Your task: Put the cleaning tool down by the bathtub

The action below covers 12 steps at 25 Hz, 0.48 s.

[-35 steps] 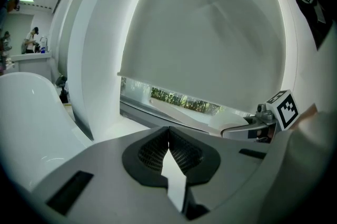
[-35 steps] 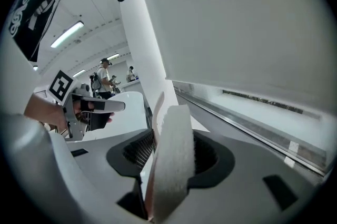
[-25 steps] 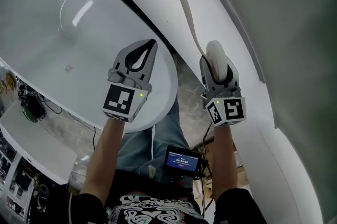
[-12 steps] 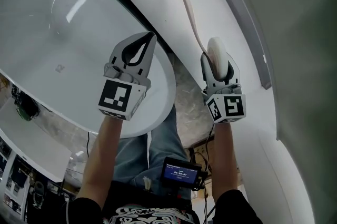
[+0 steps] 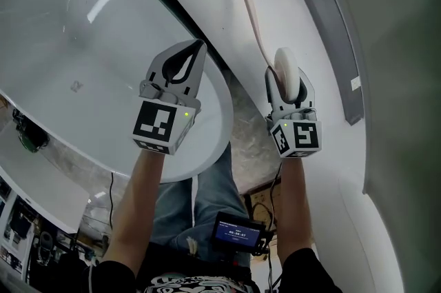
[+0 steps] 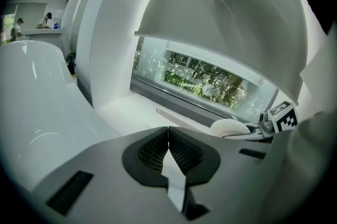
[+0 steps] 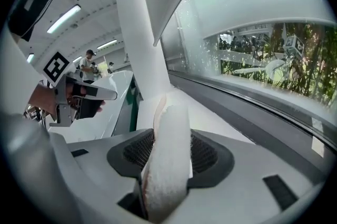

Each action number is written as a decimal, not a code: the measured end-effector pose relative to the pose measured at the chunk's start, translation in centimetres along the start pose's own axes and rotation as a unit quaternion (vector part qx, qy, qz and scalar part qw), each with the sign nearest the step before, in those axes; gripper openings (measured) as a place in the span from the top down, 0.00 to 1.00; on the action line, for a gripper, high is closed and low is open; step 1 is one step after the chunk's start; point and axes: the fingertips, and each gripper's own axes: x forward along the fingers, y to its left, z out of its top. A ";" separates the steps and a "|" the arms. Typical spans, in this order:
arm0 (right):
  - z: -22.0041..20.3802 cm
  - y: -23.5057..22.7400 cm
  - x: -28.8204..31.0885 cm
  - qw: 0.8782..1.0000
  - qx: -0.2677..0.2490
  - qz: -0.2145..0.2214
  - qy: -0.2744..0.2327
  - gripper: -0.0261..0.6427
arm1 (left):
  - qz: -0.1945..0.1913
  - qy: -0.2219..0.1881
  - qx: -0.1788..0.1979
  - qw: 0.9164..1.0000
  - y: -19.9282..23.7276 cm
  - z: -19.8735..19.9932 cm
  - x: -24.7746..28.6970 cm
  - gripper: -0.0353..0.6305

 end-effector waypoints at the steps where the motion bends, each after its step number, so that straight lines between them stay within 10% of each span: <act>1: -0.2 -0.2 0.2 1.000 -0.001 -0.002 0.003 0.63 | 0.003 0.002 -0.001 1.000 0.2 -0.2 0.1 0.92; 12: -2.5 -2.4 2.1 0.999 -0.027 -0.003 0.033 0.63 | 0.009 -0.002 -0.007 1.000 0.3 -0.6 1.2 0.92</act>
